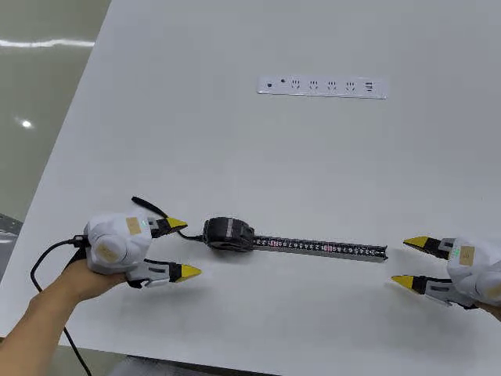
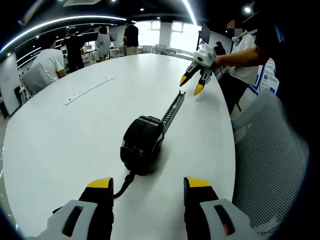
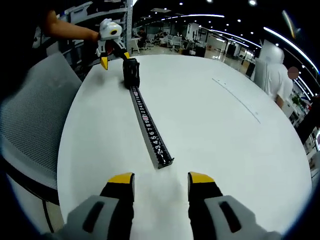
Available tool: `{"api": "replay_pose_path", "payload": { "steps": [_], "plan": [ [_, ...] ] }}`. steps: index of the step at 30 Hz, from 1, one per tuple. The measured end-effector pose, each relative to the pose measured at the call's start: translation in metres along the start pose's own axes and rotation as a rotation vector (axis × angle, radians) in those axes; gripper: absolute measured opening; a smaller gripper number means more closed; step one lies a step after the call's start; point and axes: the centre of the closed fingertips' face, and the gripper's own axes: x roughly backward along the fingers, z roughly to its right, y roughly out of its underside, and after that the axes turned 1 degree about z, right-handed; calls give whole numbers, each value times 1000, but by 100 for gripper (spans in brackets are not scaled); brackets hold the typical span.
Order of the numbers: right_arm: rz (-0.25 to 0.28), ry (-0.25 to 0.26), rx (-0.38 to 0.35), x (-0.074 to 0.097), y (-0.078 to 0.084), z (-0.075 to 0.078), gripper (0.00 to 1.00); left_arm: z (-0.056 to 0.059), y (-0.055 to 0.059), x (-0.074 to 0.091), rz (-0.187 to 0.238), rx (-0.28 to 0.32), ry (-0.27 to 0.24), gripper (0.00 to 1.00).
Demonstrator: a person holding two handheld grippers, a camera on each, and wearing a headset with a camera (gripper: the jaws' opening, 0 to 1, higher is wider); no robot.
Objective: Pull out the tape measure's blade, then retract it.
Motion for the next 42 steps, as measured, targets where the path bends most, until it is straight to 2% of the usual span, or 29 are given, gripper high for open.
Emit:
{"api": "replay_pose_path", "payload": {
  "steps": [9, 13, 15, 19, 24, 27, 30, 36, 42],
  "plan": [
    [76, 76, -85, 15, -8, -16, 55, 22, 10, 12, 63, 80, -56, 66],
    [92, 90, -105, 18, -8, -25, 60, 29, 10, 16, 94, 104, -96, 72],
    [104, 101, -123, 20, -9, -30, 63, 31, 8, 17, 128, 122, -129, 77],
    [129, 128, -159, 25, -13, -38, 67, 38, 5, 18, 155, 133, -163, 83],
    [151, 157, -181, 28, -17, -48, 72, 45, 6, 12, 146, 145, -157, 90],
    [154, 163, -195, 29, -18, -54, 77, 46, 1, 13, 165, 160, -177, 94],
    [167, 165, -214, 32, -22, -59, 81, 52, -5, 11, 182, 163, -181, 100],
    [183, 174, -202, 32, -30, -68, 92, 59, -9, 9, 185, 167, -193, 100],
    [201, 190, -206, 33, -35, -64, 100, 59, -9, 9, 177, 156, -210, 100]
  ]
}}
